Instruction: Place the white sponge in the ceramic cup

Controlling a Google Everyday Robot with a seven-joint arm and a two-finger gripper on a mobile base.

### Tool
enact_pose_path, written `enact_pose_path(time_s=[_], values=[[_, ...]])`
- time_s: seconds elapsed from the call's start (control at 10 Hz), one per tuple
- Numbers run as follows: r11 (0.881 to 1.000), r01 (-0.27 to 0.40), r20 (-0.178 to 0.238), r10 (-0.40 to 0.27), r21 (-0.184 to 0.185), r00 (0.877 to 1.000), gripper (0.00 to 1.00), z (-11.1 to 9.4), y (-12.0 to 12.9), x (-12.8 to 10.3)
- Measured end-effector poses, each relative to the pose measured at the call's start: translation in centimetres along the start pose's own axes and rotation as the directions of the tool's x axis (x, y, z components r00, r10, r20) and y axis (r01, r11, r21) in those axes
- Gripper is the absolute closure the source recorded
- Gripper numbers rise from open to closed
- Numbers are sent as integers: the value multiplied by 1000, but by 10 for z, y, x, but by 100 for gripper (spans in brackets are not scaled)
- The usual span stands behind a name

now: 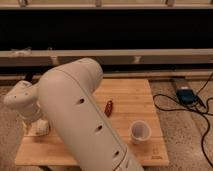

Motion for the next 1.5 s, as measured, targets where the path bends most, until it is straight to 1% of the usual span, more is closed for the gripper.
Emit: enact_pose_path(time_s=[0.1,0.2,0.4,0.7,1.0,1.1,1.3,1.4,1.5], values=[[1000,4,-3,-4,0,1000,20,5,4,-2],[1000,3,-4,-3,5,1000,20,10,4,-6],[1000,-4,-12,5,20,1000,20,17,-6,-13],[999,-41,-4,41,26,999,20,17,-24,-23],[998,-49,-6,49,31,999,20,20,-26,-25],[998,-51,-7,52,33,999,24,21,-28,-25],[998,-43,-8,44,34,999,44,23,-27,-26],[999,-38,-9,38,34,999,51,24,-27,-25],[999,-31,-11,32,31,999,66,23,-29,-23]])
